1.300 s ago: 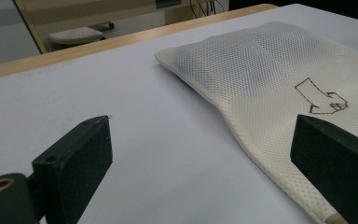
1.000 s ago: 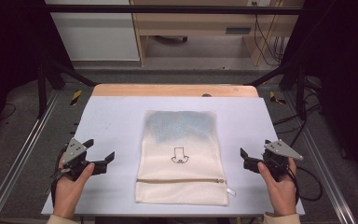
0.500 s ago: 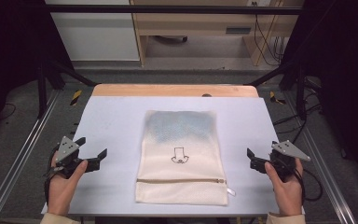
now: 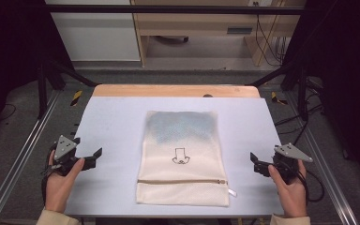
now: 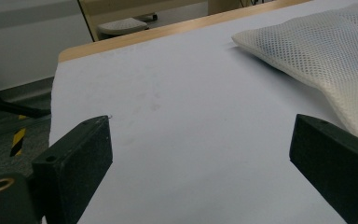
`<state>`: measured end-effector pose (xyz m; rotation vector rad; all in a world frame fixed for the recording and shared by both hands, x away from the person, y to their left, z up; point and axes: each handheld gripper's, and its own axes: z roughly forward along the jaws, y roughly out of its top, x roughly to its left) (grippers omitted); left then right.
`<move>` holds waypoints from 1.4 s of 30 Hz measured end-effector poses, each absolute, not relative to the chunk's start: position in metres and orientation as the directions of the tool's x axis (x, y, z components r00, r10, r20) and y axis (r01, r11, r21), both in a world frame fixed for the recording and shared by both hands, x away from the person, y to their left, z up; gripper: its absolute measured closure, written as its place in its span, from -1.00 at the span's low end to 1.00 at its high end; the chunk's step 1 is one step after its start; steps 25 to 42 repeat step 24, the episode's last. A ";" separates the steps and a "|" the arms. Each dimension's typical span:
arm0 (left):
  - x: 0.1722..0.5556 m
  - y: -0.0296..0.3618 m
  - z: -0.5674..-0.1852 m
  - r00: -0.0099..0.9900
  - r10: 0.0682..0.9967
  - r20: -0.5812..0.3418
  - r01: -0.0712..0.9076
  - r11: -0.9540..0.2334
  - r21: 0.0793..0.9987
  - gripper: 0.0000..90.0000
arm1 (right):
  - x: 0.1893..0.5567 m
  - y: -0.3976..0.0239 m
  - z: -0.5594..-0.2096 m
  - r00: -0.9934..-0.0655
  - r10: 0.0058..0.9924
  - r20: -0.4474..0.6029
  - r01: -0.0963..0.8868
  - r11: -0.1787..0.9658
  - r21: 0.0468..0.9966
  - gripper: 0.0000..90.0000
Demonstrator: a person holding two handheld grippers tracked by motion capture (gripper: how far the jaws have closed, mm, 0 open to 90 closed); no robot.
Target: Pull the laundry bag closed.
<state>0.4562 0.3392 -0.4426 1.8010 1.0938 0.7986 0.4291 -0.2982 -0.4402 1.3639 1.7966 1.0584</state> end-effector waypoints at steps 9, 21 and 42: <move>0.466 0.343 -0.454 0.411 0.907 0.089 0.398 -0.266 0.878 -0.89 | 0.431 -0.299 -0.460 -0.301 0.953 -0.017 0.496 0.172 0.851 -0.87; 0.470 0.322 -0.467 0.469 0.874 0.128 0.453 -0.363 0.814 -0.91 | 0.432 -0.282 -0.472 -0.369 0.929 -0.005 0.531 0.215 0.819 -0.87; 0.469 0.316 -0.468 0.481 0.867 0.134 0.460 -0.380 0.803 -0.91 | 0.432 -0.280 -0.472 -0.369 0.929 -0.004 0.531 0.215 0.820 -0.87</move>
